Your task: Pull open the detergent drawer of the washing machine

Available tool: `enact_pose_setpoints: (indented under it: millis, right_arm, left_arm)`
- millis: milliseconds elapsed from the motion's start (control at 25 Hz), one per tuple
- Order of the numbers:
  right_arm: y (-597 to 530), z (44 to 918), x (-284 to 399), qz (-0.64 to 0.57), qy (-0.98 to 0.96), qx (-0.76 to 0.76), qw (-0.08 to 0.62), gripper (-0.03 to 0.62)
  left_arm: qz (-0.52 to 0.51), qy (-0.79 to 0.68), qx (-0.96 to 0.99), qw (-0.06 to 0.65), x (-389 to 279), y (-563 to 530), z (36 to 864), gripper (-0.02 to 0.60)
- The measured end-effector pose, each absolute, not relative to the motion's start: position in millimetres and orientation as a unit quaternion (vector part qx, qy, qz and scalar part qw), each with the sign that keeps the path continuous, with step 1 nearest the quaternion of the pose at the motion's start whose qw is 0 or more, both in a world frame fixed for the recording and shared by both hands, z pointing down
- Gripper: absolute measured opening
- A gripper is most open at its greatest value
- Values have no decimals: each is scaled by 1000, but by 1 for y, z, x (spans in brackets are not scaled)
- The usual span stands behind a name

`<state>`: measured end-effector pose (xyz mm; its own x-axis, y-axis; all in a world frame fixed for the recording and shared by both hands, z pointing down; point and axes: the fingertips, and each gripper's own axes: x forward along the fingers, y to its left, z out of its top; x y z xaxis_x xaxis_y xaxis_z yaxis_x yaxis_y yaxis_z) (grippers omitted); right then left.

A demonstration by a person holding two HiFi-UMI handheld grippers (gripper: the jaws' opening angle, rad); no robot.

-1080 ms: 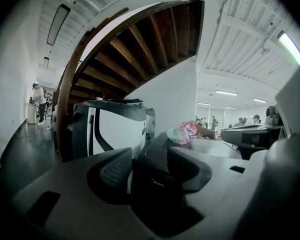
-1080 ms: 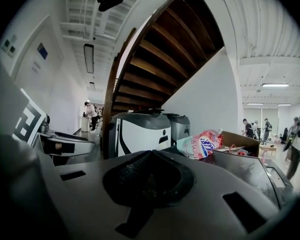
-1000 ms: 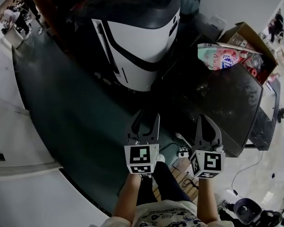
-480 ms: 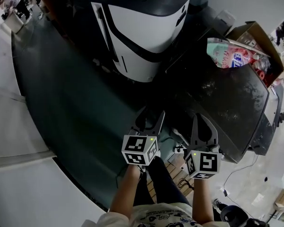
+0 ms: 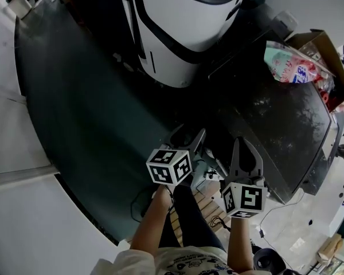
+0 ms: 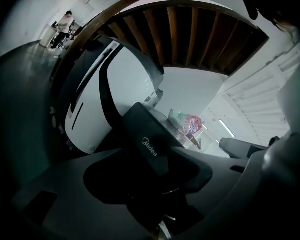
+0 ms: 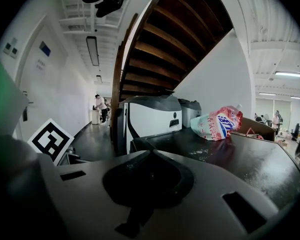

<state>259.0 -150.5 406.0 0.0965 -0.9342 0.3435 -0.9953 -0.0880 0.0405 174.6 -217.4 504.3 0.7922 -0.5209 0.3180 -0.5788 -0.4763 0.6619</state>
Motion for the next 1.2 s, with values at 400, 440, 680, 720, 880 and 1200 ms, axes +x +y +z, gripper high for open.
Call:
enact_pose_setpoints:
  millis: [400,440,680,720,880,1200]
  right_arm:
    - [-162,431,250,128,-675,714,138,14]
    - [-163,433,249,129,-676,712,138,14]
    - [-167,443,248,131,-683,704,143,14]
    - [-168,444,248,131,-684,703,143,14]
    - [-169,449,249,135,-684,703,143,14]
    - [-170,460,250,141,-686,698,146,14]
  left_arm:
    - [-19,-278,830,484,193,-230,535,242]
    - [-23,-274,826,492,194,-231,538,242]
    - [-70,-231,805,542,204,-234,548,242]
    - [-77,-223,803,548,205,-234,548,242]
    - [-104,-187,797,564,211,-234,551,242]
    - [-139,-165,771,599,214,-239,563,242]
